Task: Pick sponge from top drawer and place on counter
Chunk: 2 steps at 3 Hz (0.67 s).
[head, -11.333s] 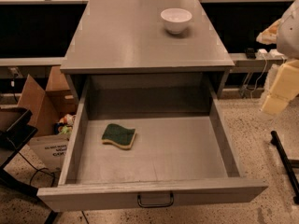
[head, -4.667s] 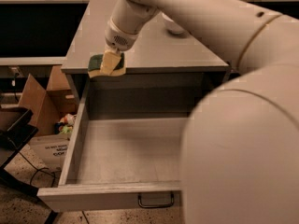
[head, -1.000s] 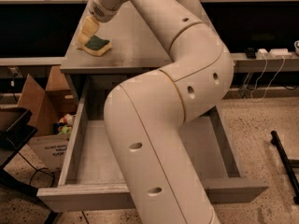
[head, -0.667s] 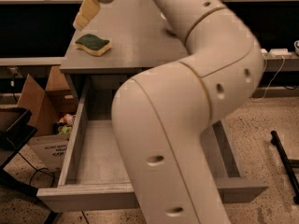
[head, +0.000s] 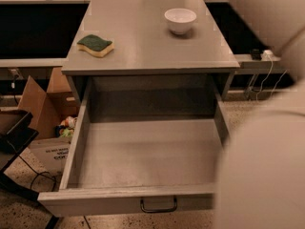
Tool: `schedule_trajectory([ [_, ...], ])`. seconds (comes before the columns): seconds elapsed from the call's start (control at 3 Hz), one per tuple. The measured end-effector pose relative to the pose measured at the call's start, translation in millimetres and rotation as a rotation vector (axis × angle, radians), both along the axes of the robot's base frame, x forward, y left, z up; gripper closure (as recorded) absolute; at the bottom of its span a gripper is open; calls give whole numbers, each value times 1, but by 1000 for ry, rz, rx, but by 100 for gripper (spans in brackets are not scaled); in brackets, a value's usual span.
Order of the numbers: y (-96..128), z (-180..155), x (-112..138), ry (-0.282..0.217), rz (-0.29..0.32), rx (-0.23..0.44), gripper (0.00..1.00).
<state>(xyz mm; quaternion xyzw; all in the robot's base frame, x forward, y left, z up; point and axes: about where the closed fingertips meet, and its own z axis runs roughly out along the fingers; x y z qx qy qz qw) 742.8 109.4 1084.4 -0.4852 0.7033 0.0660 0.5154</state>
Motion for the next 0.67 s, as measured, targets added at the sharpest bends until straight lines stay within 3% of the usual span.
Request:
schedule_trajectory([
  [0.33, -68, 59, -42, -136, -159, 81, 0],
  [0.67, -87, 74, -64, -176, -210, 79, 0],
])
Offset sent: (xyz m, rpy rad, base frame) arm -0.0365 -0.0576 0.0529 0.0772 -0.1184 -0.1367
